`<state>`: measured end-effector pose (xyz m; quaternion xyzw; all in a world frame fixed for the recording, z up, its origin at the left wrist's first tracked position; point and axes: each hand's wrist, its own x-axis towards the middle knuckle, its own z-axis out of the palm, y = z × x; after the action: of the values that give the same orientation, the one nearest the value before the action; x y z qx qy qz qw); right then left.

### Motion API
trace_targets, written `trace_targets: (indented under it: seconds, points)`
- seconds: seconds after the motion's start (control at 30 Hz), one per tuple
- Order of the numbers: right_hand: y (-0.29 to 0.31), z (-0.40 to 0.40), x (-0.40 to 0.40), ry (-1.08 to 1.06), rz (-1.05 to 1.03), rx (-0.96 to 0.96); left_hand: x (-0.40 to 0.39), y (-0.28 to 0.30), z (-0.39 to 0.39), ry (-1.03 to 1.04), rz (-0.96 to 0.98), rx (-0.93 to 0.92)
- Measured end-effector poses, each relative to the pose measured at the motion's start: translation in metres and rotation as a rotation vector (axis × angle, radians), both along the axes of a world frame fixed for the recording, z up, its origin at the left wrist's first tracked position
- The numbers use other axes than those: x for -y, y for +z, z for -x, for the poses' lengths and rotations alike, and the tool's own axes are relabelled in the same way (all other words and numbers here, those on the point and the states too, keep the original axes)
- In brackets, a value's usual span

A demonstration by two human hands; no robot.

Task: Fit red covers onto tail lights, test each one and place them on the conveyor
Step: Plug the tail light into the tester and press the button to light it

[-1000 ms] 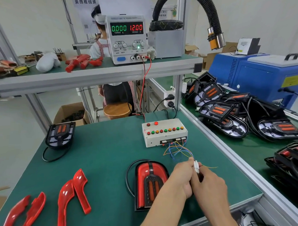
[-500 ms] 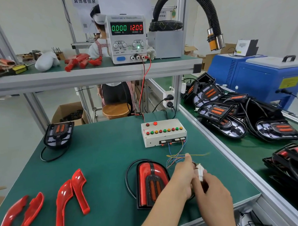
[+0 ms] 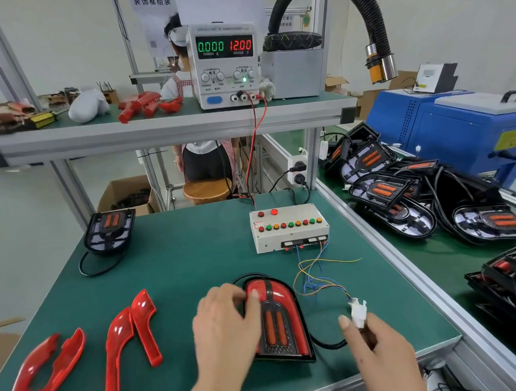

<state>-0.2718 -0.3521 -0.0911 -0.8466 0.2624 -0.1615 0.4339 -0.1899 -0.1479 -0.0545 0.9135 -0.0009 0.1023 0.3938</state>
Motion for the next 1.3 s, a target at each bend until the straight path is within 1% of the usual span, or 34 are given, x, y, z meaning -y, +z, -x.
trace_targets:
  seconds: [0.03,0.1,0.2,0.3,0.33,0.43,0.6,0.67,0.73,0.77,0.8,0.87,0.9,0.97,1.1,1.23,1.3]
  points:
    - [0.003,0.001,-0.002,0.018,-0.014,0.005,-0.011,-0.005,-0.003,0.025,-0.074,-0.058]
    - [0.007,0.001,-0.006,0.053,-0.056,0.026,-0.023,-0.018,-0.009,0.021,-0.1,-0.183]
    - [0.008,0.003,-0.009,0.124,-0.147,0.041,-0.025,-0.027,-0.008,-0.044,-0.038,-0.328]
    - [0.01,0.005,-0.009,0.185,-0.254,0.041,-0.021,-0.027,-0.008,-0.046,0.134,-0.416]
    - [0.011,0.005,-0.009,0.21,-0.271,0.032,-0.019,-0.026,-0.008,-0.054,0.155,-0.441]
    - [0.013,0.008,-0.008,0.277,-0.312,-0.001,-0.016,-0.028,-0.009,-0.096,0.154,-0.494]
    - [0.012,0.014,-0.005,0.389,-0.423,-0.109,-0.022,-0.039,-0.012,-0.094,0.311,-0.517]
    - [0.012,0.016,-0.004,0.476,-0.444,-0.184,-0.029,-0.042,-0.011,-0.056,0.412,-0.519]
    - [0.012,0.017,-0.006,0.484,-0.508,-0.217,-0.036,-0.039,-0.009,0.001,0.557,-0.527]
    - [0.012,0.017,-0.007,0.462,-0.508,-0.226,-0.04,-0.035,-0.009,0.031,0.609,-0.522]
    - [0.01,0.015,-0.009,0.428,-0.46,-0.208,-0.044,-0.033,-0.008,0.058,0.651,-0.516]
    - [0.004,0.011,-0.014,0.385,-0.286,-0.129,-0.05,-0.03,-0.01,0.11,0.731,-0.52]
    - [0.002,0.01,-0.019,0.37,-0.249,-0.092,-0.053,-0.029,-0.011,0.13,0.769,-0.534]
    - [-0.003,0.009,-0.031,0.347,-0.253,-0.024,-0.055,-0.028,-0.011,0.149,0.832,-0.567]
    - [-0.014,0.007,-0.055,0.425,-0.209,0.039,-0.057,-0.022,-0.006,0.174,0.946,-0.589]
    - [-0.016,0.007,-0.068,0.537,-0.204,0.057,-0.057,-0.018,-0.003,0.177,1.121,-0.657]
    - [-0.015,0.005,-0.077,0.578,-0.131,0.103,-0.058,-0.015,-0.002,0.137,1.215,-0.695]
